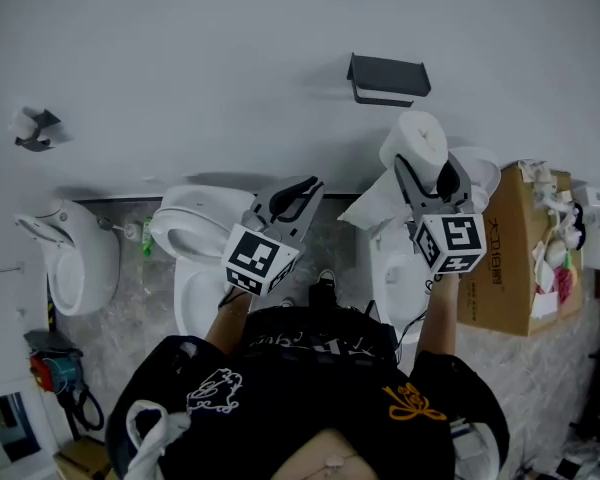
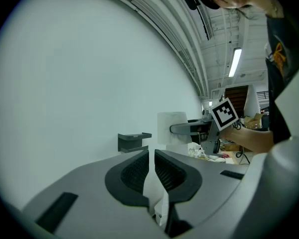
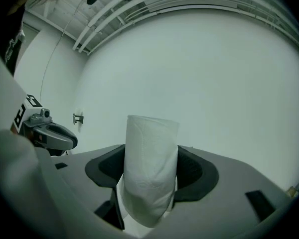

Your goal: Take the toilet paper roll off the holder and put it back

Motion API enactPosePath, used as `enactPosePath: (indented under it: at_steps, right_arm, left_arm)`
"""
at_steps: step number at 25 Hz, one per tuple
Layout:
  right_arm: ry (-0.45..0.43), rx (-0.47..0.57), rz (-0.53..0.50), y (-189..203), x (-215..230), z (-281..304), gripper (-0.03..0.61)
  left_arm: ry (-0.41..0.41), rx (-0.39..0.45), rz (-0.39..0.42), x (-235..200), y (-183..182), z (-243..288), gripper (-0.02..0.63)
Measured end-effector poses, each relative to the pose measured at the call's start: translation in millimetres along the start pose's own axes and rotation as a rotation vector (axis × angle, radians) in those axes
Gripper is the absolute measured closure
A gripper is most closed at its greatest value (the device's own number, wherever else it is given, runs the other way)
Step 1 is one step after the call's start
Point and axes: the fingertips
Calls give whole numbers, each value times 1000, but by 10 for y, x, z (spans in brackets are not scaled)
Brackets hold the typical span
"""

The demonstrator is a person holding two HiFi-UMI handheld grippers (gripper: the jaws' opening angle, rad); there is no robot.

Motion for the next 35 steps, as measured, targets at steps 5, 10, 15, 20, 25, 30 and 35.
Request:
enactPosePath:
  at_steps: [5,10,15,20,25,30,35]
  right_arm:
    - [-19,50,-87,-367,290,420,281]
    - [-50,99,-120,-629,530,898,281]
    - [-86,128,-80,-742,655,1431,281]
    - [-119,70,-66,-478,629,1923,281]
    - [-86,4,-80,-161,700,2146,281]
    - [-82,-5,-144,-112,702,2191,281]
    - [-95,-26,-143,-85,692,2189,278]
  left_arm:
    - [-34,12,3,-168,-51,82,566]
    - [-75,19,1,-306,-65,131,566]
    - [-118,15,-10,-435,-42,147,566]
    - [-149,10,-20,-545,12,148,566]
    - [-172,0,-26,-611,57,134,566]
    - [-194,-20,-33,-698,132,86,566]
    - [-193,-24,-29,-681,144,76,566]
Point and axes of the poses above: the fingertips, and each gripper's own axes: z forward along the fingers, x to its right, y out of its underside, and after that the axes turned 4 degrees about x, right-handed
